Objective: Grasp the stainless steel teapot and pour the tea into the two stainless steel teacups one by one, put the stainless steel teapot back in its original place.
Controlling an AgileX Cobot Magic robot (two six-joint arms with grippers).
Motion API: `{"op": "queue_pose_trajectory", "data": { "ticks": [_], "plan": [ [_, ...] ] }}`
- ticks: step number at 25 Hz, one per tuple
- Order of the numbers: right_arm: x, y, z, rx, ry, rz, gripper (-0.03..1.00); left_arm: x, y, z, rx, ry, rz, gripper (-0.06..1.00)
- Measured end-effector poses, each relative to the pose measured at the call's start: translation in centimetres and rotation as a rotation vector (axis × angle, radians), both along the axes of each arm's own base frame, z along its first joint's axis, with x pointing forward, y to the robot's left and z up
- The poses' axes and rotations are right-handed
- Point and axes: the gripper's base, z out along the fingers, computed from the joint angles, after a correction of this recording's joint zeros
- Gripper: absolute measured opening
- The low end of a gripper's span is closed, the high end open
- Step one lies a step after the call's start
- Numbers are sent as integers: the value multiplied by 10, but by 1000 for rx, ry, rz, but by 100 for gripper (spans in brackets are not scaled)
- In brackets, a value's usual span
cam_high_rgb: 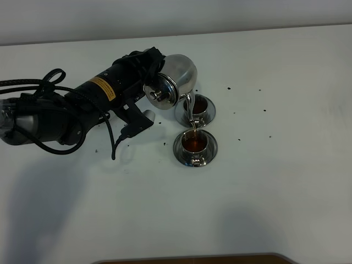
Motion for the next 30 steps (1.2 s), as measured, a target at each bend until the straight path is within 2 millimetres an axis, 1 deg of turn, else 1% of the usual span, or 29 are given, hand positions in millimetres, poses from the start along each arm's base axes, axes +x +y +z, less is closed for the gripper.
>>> {"op": "queue_pose_trajectory", "data": {
  "ticks": [30],
  "plan": [
    [0, 0, 0, 0, 0, 0, 48, -2, -2, -2, 42, -2, -43, 24]
  ]
}}
